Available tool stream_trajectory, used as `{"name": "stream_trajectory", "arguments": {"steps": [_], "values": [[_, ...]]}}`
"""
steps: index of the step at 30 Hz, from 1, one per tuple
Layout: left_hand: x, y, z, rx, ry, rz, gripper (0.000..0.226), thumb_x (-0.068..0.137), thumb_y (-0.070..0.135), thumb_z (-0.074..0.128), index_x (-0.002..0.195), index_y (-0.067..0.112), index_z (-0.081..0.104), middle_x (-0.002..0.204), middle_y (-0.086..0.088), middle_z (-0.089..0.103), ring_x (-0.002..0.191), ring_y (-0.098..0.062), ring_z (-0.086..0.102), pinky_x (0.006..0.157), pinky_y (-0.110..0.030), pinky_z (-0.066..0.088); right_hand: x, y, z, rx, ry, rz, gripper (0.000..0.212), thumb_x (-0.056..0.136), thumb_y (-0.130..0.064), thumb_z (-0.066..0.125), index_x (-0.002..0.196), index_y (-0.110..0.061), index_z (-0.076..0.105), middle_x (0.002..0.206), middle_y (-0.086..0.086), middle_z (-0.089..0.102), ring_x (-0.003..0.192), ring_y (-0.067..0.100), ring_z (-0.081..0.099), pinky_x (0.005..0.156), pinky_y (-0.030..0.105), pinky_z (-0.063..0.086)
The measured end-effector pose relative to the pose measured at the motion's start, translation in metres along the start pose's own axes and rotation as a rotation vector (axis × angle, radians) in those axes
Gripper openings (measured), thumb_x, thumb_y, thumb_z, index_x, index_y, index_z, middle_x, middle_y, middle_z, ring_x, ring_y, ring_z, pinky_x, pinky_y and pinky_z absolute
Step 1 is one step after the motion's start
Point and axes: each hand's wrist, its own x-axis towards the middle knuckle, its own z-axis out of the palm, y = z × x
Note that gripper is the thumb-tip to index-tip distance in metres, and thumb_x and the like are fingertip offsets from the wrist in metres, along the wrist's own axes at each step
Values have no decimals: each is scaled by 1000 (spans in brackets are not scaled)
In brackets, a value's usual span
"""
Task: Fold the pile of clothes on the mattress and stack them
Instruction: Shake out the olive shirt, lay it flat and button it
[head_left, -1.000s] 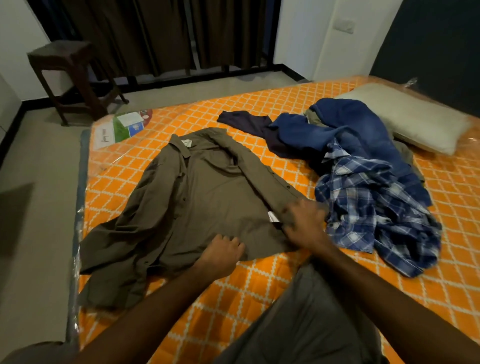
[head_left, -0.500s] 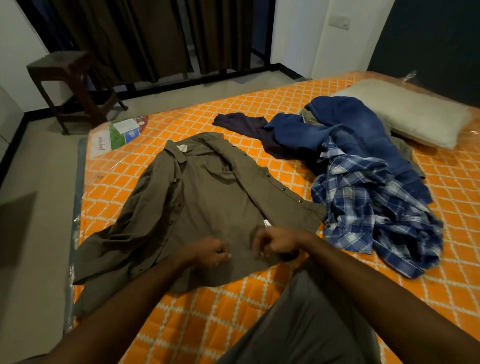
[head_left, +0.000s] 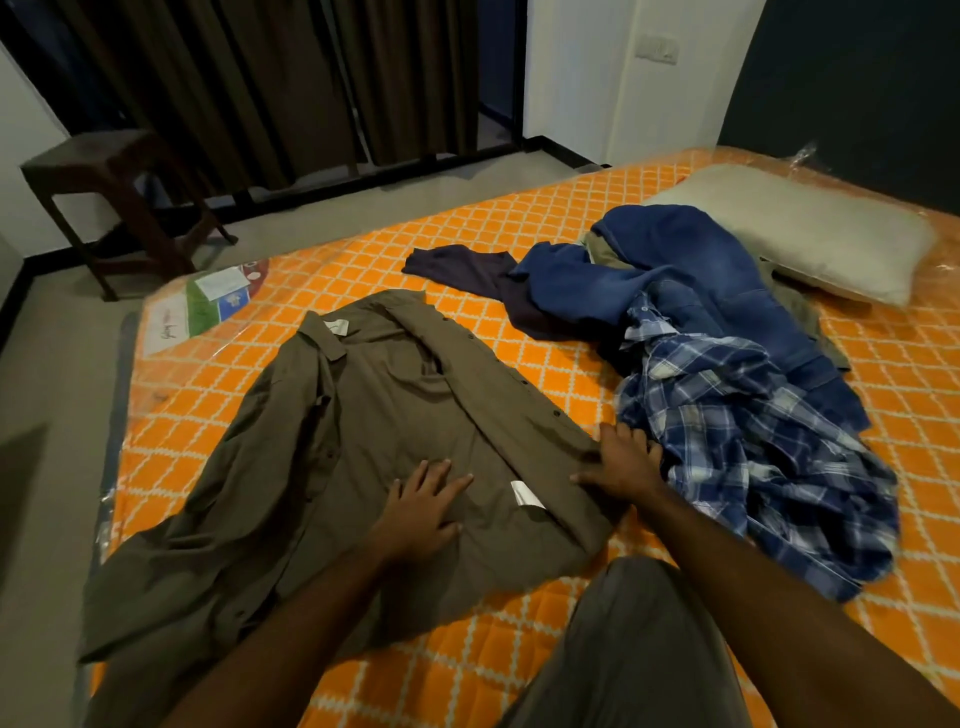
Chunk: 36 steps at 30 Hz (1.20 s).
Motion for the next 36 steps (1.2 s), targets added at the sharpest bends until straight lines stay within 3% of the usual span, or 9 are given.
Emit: {"name": "stream_trajectory", "arguments": {"steps": [4, 8, 10, 13, 17, 22, 27, 32, 36], "values": [[-4, 0, 2, -84, 42, 9, 86, 75, 76, 17, 156, 48, 8, 168, 8, -2, 155, -22, -6, 121, -57, 7, 4, -11, -9, 382, -29, -33, 45, 81, -25, 77, 120, -14, 59, 116, 9, 66, 109, 31, 63, 93, 48, 52], [-1, 0, -21, -649, 147, -112, 78, 90, 76, 37, 152, 29, 36, 158, 2, 36, 147, -19, 30, 120, -43, 23, -23, -61, -37, 904, 63, -79, 37, 79, -8, 71, 113, -21, 65, 108, 1, 68, 102, 24, 66, 84, 42, 57], [-4, -1, -40, -1168, 216, -205, 89, 85, 79, 46, 153, 23, 31, 149, 0, 45, 135, -20, 46, 113, -38, 37, -49, -95, -45, 960, 37, -302, 45, 80, 0, 70, 120, -20, 63, 113, -7, 66, 105, 10, 63, 87, 30, 50], [-9, -12, -66, -1524, 385, -313, 52, 102, 56, 38, 141, 20, 36, 132, -4, 54, 114, -19, 57, 91, -33, 50, -86, -139, -24, 721, -299, -732, 54, 88, -4, 71, 139, -3, 52, 133, -6, 57, 119, -4, 49, 98, 4, 34], [-13, -60, -68, -1340, 525, -368, 94, 79, 82, 52, 143, 15, 39, 144, -7, 49, 132, -24, 49, 114, -51, 38, -99, -168, 23, 285, -619, -946, 46, 94, -24, 70, 131, 0, 61, 127, 15, 67, 113, 22, 63, 90, 18, 42], [-33, -73, -67, -786, 445, -308, 48, 98, 27, 62, 140, 7, 48, 140, -14, 42, 134, -26, 42, 111, -28, 30, -76, -156, 20, 457, -352, -664, 25, 93, -17, 62, 114, -7, 70, 106, 8, 72, 94, 15, 64, 82, 30, 49], [0, -56, -60, -508, 419, -200, 30, 97, 26, 60, 126, 20, 60, 130, -5, 48, 122, -23, 48, 101, -38, 38, -29, -118, -3, 643, 76, -257, 28, 86, 1, 55, 109, -7, 68, 110, 9, 66, 101, 24, 63, 84, 34, 50], [58, -26, -81, -563, 339, -101, 40, 99, 22, 58, 135, 9, 50, 139, -12, 44, 131, -27, 42, 108, -34, 33, 27, -89, 3, 861, -75, 140, 28, 92, 3, 53, 114, -13, 52, 90, 14, 62, 70, 28, 61, 65, 44, 54], [94, -38, -84, -607, 306, -180, 54, 101, 29, 55, 147, 5, 37, 148, -16, 40, 139, -31, 37, 115, -40, 30, 54, -115, 11, 1002, -157, 165, 48, 79, -16, 74, 119, -13, 49, 84, 13, 64, 60, 22, 58, 52, 29, 44]]}}
